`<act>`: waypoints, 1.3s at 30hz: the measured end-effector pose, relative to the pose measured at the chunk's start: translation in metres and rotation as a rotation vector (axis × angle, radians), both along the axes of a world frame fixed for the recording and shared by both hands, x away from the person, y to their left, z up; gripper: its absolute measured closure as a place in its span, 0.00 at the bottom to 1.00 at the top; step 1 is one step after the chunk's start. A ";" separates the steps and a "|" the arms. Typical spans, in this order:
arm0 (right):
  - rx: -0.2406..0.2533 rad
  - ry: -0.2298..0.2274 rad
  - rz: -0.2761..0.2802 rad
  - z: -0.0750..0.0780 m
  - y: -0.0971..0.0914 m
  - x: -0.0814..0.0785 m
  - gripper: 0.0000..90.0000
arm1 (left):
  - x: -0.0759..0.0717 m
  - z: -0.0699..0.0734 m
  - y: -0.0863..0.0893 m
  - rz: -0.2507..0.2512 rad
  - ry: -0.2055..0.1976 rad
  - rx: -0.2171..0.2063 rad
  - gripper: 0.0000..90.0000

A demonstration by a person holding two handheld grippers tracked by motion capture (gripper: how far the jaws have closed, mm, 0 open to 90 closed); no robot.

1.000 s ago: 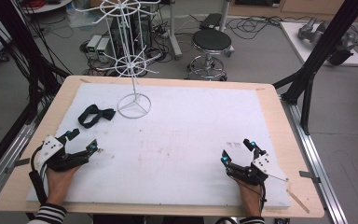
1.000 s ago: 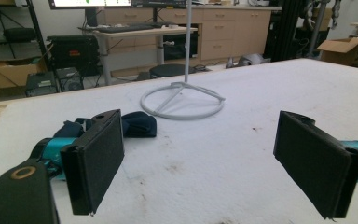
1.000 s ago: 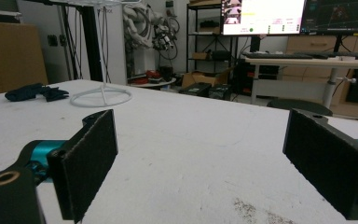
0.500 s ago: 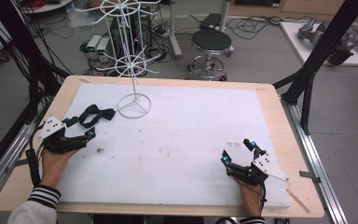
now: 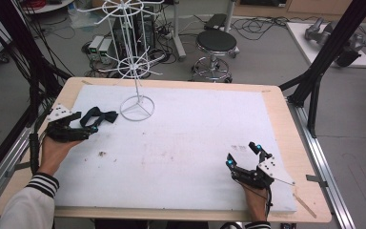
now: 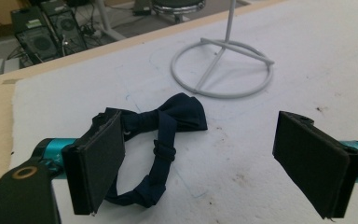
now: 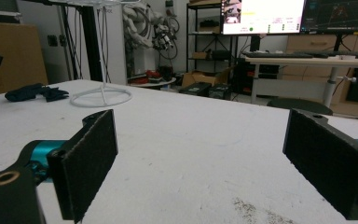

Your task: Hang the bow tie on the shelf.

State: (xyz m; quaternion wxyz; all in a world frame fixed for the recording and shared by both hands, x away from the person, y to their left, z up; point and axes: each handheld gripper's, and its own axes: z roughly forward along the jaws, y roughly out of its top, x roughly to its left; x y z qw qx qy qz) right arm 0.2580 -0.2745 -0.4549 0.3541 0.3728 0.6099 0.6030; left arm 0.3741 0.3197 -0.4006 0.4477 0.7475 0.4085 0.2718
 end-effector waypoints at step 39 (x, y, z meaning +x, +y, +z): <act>-0.002 -0.009 -0.005 0.000 0.000 -0.001 0.10 | 0.069 -0.001 -0.004 -0.069 0.341 0.151 0.36</act>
